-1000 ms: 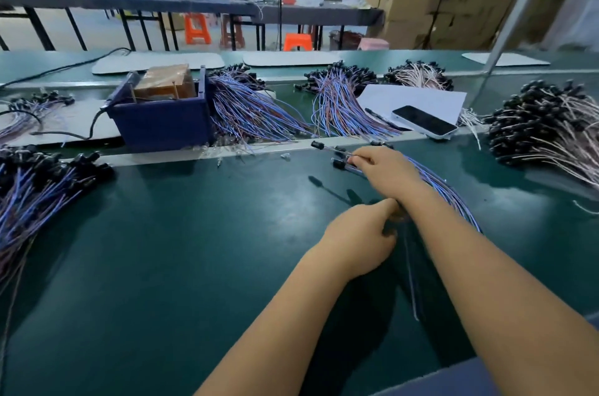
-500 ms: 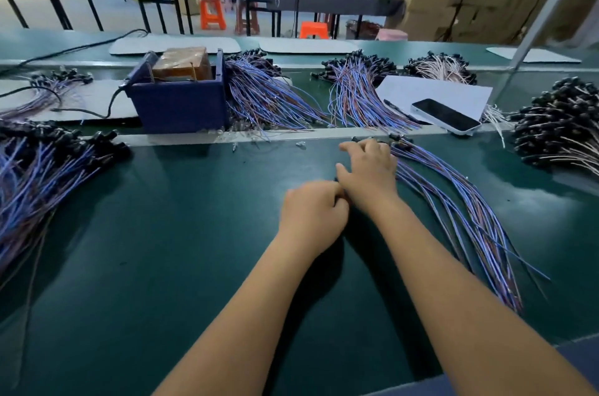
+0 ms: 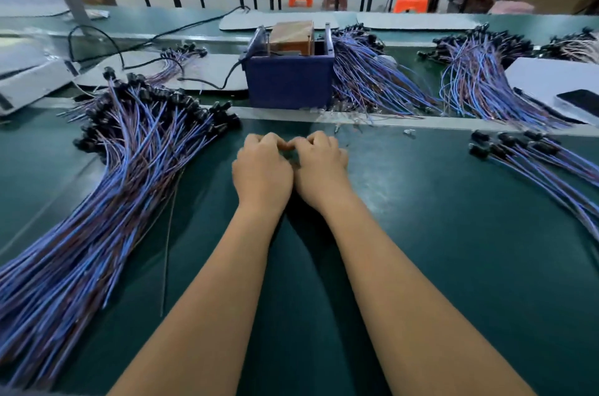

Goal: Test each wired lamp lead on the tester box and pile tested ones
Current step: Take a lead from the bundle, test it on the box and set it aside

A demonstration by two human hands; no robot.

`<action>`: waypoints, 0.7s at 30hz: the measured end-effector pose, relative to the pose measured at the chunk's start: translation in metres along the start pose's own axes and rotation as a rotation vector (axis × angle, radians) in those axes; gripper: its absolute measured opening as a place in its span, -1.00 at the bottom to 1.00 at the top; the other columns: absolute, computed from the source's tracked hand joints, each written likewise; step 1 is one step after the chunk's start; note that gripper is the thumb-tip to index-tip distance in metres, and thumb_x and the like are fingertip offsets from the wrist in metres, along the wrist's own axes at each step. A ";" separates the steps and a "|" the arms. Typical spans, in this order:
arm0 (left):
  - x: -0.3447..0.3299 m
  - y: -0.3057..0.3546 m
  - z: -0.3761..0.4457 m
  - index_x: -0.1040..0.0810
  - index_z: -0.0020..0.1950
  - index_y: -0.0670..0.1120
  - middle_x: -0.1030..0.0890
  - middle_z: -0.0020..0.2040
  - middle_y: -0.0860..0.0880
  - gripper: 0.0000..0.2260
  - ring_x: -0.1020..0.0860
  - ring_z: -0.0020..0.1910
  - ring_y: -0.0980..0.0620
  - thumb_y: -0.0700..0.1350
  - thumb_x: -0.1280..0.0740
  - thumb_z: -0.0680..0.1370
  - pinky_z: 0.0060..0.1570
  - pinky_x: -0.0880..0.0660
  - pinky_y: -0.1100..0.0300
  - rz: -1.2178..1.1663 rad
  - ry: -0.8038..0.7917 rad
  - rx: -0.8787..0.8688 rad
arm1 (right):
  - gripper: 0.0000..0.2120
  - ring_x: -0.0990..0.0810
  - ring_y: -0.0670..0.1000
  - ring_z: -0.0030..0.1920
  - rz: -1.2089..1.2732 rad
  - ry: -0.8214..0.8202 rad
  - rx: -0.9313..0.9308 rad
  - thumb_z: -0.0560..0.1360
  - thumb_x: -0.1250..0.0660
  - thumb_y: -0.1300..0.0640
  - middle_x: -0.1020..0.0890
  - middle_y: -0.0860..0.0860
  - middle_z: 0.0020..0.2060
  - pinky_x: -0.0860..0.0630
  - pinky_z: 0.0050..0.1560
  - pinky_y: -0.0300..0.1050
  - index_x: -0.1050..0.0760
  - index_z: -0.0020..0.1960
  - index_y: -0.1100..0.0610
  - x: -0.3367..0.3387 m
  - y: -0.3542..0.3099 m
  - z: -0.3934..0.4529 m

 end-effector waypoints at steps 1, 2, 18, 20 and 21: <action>0.001 -0.001 0.004 -0.57 0.15 -0.09 -0.46 0.22 -0.11 -0.71 -0.47 0.08 -0.16 -0.30 -0.20 0.51 -0.03 -0.40 0.00 0.015 0.007 -0.009 | -0.71 -0.35 0.15 0.24 0.024 0.005 -0.018 0.57 -0.23 0.07 -0.43 0.09 0.21 -0.25 0.20 0.00 -0.48 0.27 0.05 0.001 0.003 0.001; 0.002 -0.002 0.010 -0.55 0.15 -0.10 -0.42 0.25 -0.12 -0.70 -0.45 0.10 -0.16 -0.32 -0.20 0.49 -0.10 -0.36 0.03 0.043 0.017 -0.011 | -0.72 -0.36 0.14 0.25 0.069 0.011 -0.038 0.57 -0.25 0.06 -0.44 0.08 0.20 -0.24 0.21 -0.01 -0.50 0.25 0.06 0.002 0.006 0.002; 0.002 -0.038 0.044 -0.50 0.23 -0.28 -0.17 0.52 -0.15 -0.72 -0.28 0.36 -0.24 -0.19 -0.22 0.57 0.21 -0.33 -0.03 0.298 0.022 0.259 | -0.83 -0.41 0.05 0.20 0.434 0.015 -0.109 0.56 -0.26 0.14 -0.51 0.02 0.12 -0.32 0.32 0.03 -0.59 0.08 0.06 0.012 0.013 -0.003; 0.002 -0.039 0.043 -0.51 0.22 -0.26 -0.19 0.49 -0.13 -0.73 -0.30 0.32 -0.24 -0.17 -0.22 0.58 0.19 -0.32 -0.03 0.306 0.033 0.255 | -0.83 -0.43 0.06 0.20 0.453 0.013 -0.116 0.56 -0.26 0.14 -0.52 0.03 0.12 -0.34 0.31 0.05 -0.60 0.08 0.07 0.013 0.013 -0.004; 0.002 -0.039 0.042 -0.51 0.21 -0.25 -0.21 0.47 -0.13 -0.73 -0.30 0.31 -0.23 -0.16 -0.22 0.58 0.19 -0.32 -0.03 0.303 0.041 0.253 | -0.83 -0.43 0.06 0.20 0.461 0.011 -0.117 0.56 -0.27 0.14 -0.52 0.03 0.12 -0.34 0.30 0.05 -0.60 0.08 0.07 0.013 0.013 -0.004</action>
Point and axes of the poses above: each hand's wrist, its own z-axis towards the middle knuckle, its own x-axis out of the back of the hand, y = z × x, the point moved 3 cm from there along z, towards the middle knuckle
